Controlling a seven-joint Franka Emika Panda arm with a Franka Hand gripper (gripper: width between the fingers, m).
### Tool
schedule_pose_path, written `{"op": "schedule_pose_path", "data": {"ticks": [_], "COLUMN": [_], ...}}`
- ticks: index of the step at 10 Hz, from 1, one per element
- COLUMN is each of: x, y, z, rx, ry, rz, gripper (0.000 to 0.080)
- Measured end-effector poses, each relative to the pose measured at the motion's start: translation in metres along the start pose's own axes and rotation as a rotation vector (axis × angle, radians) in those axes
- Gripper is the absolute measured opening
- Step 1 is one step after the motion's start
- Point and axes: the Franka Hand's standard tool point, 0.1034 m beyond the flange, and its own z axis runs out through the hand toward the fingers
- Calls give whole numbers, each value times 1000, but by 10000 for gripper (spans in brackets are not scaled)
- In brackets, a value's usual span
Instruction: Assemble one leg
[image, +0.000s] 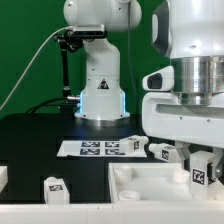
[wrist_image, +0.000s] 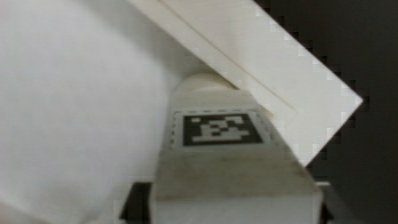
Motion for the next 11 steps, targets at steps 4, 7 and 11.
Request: {"op": "schedule_pose_path", "data": {"ticks": [4, 7, 11], "x": [0, -2, -3], "y": [2, 1, 0], "z": [0, 0, -2], "rx": [-6, -10, -8], "ry": [-44, -58, -54], "rz": [628, 849, 860], "gripper": [285, 285, 562]}}
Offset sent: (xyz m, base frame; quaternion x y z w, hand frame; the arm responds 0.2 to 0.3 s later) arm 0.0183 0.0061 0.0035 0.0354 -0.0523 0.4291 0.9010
